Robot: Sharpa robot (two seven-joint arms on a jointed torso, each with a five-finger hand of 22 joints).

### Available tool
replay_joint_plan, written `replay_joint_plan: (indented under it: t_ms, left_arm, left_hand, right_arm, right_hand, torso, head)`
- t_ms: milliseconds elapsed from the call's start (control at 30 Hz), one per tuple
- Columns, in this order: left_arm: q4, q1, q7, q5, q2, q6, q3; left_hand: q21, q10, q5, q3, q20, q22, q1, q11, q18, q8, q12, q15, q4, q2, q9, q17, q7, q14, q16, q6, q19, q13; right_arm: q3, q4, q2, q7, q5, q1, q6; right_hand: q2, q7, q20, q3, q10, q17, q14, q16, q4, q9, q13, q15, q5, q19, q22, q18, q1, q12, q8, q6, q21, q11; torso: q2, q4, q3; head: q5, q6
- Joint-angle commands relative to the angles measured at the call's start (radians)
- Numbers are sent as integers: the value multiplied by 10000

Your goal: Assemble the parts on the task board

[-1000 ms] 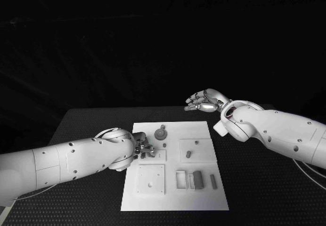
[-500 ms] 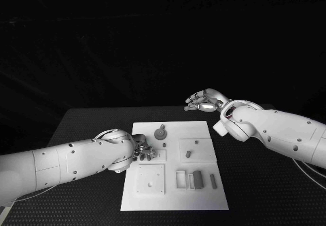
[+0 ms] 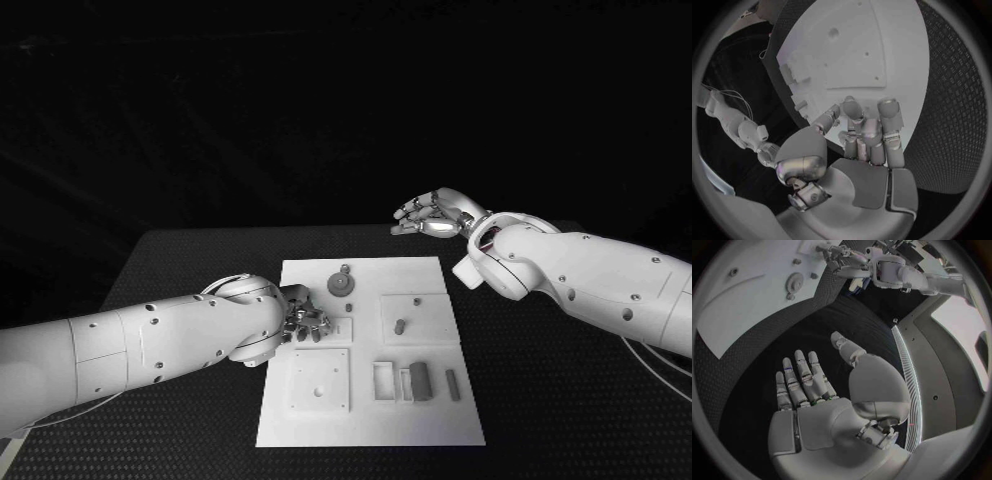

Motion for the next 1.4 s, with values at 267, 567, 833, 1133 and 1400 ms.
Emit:
replay_joint_plan:
  t_ms: [267,567,833,1133,1400]
  left_arm:
    - [-13,-7,147,234,14,-94,-1]
    - [-62,-8,183,307,13,-116,6]
    - [-83,-7,194,307,39,-173,7]
    - [-113,-7,234,326,53,-260,8]
    - [-167,-7,249,336,76,-307,14]
  left_hand:
    - [-59,-62,-82,-9,-8,146,5,0,98,-37,52,-31,37,-59,-3,-16,190,-29,33,109,55,-14]
    - [-99,-64,-299,-72,-10,144,-118,-4,117,-64,40,-35,308,-379,8,-38,186,-32,27,109,56,-33]
    - [-123,-66,-714,-58,-13,150,-84,-7,132,-85,36,-40,460,-544,21,-54,183,-37,25,105,60,-45]
    - [-131,-71,-765,-55,-14,149,-74,-7,136,-92,31,-40,487,-580,23,-59,185,-39,20,99,58,-50]
    - [-140,-75,-817,-58,-16,148,-66,-5,141,-100,25,-40,516,-642,25,-67,187,-40,12,90,58,-58]
  right_arm:
    - [4,-12,16,42,-54,-23,130]
    - [4,-27,8,25,-94,-48,167]
    - [4,-40,15,22,-94,-54,176]
    - [4,-43,18,24,-94,-61,182]
    - [4,-54,22,22,-94,-75,192]
  right_hand:
    - [-19,503,32,-38,10,-18,-67,-45,28,-13,3,-12,24,-67,-13,-146,-18,-45,54,-14,-48,1]
    - [-50,505,46,-45,10,-28,-107,-62,3,-27,3,-8,23,-135,-320,-146,5,-53,58,-18,-123,1]
    - [-49,506,52,-48,12,-30,-114,-65,5,-30,3,-7,22,-144,-336,-146,2,-54,59,-18,-130,1]
    - [-45,506,57,-50,13,-31,-120,-66,10,-34,3,-7,22,-152,-342,-146,-2,-56,61,-19,-134,1]
    - [-43,507,61,-52,14,-32,-122,-67,13,-37,3,-6,22,-155,-334,-146,-5,-57,62,-18,-135,2]
  torso:
    - [3,1,1]
    - [2,-17,8]
    - [0,10,5]
    - [0,-6,1]
    - [5,-4,-1]
  head:
    - [-1,-1]
    - [-12,-4]
    - [-47,-4]
    - [-31,-1]
    - [-34,-2]
